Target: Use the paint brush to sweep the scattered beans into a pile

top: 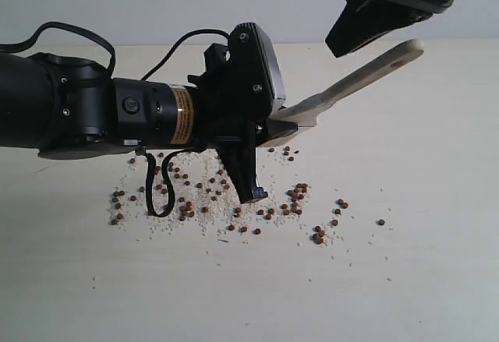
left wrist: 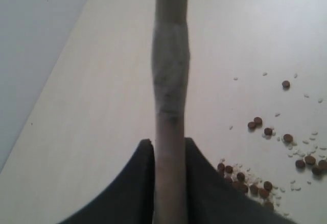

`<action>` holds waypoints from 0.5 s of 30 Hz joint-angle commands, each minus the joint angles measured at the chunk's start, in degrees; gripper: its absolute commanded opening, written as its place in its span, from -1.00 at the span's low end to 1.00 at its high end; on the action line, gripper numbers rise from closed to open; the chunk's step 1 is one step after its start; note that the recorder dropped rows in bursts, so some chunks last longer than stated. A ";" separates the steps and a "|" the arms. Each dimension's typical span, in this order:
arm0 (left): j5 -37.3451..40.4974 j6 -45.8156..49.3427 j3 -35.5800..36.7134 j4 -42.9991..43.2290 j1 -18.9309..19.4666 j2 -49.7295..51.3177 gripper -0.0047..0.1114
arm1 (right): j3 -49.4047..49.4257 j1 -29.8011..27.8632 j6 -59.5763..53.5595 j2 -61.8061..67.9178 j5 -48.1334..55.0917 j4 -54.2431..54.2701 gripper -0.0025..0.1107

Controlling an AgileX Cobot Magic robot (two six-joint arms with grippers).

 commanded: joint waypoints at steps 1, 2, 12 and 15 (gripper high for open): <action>4.15 -0.21 -0.34 -0.02 -0.24 -0.13 -0.92 | -2.57 0.05 -3.58 -2.41 -7.17 1.09 0.34; 4.69 -0.21 -0.34 -0.02 -0.24 -0.13 -0.92 | -2.83 0.05 -3.58 -2.88 -9.05 1.09 0.47; 2.86 -2.43 -0.34 -0.02 9.01 -0.13 -0.92 | 1.06 0.05 -10.08 -6.46 -22.27 -4.81 0.42; -2.80 -9.47 -0.34 3.82 15.00 -0.13 -0.92 | 6.54 0.05 -17.45 -6.46 -28.78 -2.46 0.39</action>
